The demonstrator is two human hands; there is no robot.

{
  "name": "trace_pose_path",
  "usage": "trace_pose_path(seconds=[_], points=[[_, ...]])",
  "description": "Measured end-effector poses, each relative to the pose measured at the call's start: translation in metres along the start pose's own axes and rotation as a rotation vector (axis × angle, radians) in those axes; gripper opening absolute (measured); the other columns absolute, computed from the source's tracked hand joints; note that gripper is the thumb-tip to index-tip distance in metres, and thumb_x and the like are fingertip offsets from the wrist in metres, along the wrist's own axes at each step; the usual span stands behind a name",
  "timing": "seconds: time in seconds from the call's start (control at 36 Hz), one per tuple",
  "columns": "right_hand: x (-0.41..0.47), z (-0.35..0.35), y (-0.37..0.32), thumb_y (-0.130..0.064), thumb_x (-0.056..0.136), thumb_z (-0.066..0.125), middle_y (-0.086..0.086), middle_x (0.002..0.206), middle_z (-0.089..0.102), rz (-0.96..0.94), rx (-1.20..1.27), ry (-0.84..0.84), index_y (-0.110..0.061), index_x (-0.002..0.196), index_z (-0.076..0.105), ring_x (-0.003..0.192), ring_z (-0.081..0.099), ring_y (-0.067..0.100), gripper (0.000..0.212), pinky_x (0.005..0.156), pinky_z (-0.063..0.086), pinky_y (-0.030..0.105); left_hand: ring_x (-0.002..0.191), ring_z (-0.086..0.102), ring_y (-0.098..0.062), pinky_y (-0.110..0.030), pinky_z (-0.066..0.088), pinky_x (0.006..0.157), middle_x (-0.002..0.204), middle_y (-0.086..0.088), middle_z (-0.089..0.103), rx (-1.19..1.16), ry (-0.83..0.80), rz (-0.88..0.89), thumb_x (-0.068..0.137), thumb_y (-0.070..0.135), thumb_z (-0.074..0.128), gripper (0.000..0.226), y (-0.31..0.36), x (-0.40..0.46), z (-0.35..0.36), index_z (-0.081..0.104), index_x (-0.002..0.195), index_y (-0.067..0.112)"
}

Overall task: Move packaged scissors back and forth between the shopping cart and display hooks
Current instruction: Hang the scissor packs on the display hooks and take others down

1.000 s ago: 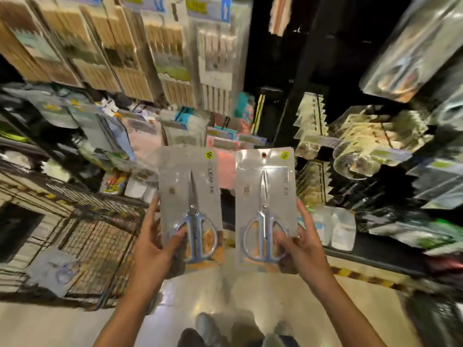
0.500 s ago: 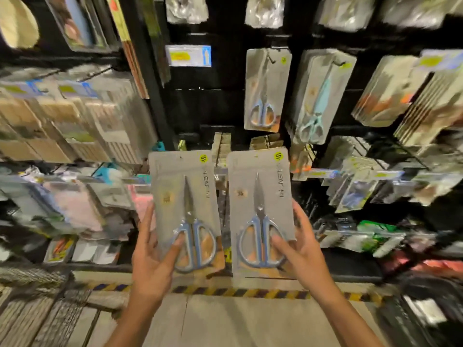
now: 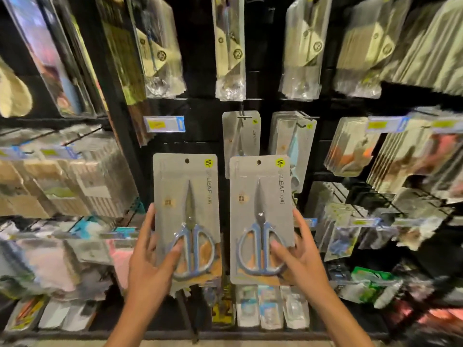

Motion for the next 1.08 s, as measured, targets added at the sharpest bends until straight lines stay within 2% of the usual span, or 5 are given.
trace_pose_path(seconds=[0.11,0.25,0.44,0.72,1.08], points=[[0.015,0.017,-0.008,-0.015,0.091,0.066,-0.036,0.140,0.051,-0.047,-0.001,-0.020,-0.045,0.150,0.026,0.130,0.057,0.010,0.077,0.104,0.052,0.046,0.116,0.060,0.012,-0.014,0.051,0.090,0.121,0.046,0.058,-0.001,-0.008,0.043,0.084,0.017,0.071,0.086,0.005,0.024,-0.003,0.030,0.152,0.050],[0.030,0.033,-0.008,-0.003,0.096,0.061,-0.033,0.134,0.058,-0.079,-0.036,-0.028,-0.043,0.149,0.027,0.115,0.066,0.006,0.075,0.083,0.058,0.025,0.118,0.055,0.017,-0.024,0.045,0.097,0.126,0.051,0.051,-0.005,-0.027,0.089,0.088,0.013,0.071,0.086,0.009,0.049,-0.003,0.029,0.154,0.048],[0.050,0.040,0.000,-0.018,0.092,0.066,-0.023,0.147,0.050,-0.087,-0.076,0.062,-0.044,0.152,0.028,0.129,0.058,0.008,0.076,0.097,0.056,0.033,0.133,0.053,-0.002,-0.038,0.047,0.106,0.149,0.030,0.046,-0.030,-0.064,0.091,0.086,0.021,0.073,0.086,-0.001,0.080,-0.011,0.030,0.146,0.064],[0.092,0.041,-0.006,-0.008,0.094,0.065,-0.035,0.142,0.050,-0.104,-0.104,0.090,-0.047,0.150,0.030,0.132,0.055,0.003,0.076,0.102,0.054,0.039,0.120,0.054,0.016,-0.001,0.049,0.080,0.136,0.042,0.049,-0.074,-0.048,0.099,0.085,0.017,0.071,0.085,-0.002,0.105,-0.014,0.031,0.150,0.055],[0.128,0.039,-0.005,0.005,0.095,0.060,-0.039,0.115,0.065,-0.078,-0.039,0.091,-0.037,0.148,0.029,0.112,0.067,0.000,0.075,0.088,0.058,0.025,0.134,0.054,-0.009,-0.024,0.050,0.097,0.151,0.019,0.049,-0.060,-0.087,0.121,0.079,0.024,0.071,0.086,0.002,0.127,-0.005,0.032,0.142,0.068]])
Point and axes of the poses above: each hand's wrist, its own x-axis towards the middle knuckle, its own z-axis out of the palm, y = z × x, the point moved 10 cm from there along x, towards the middle knuckle
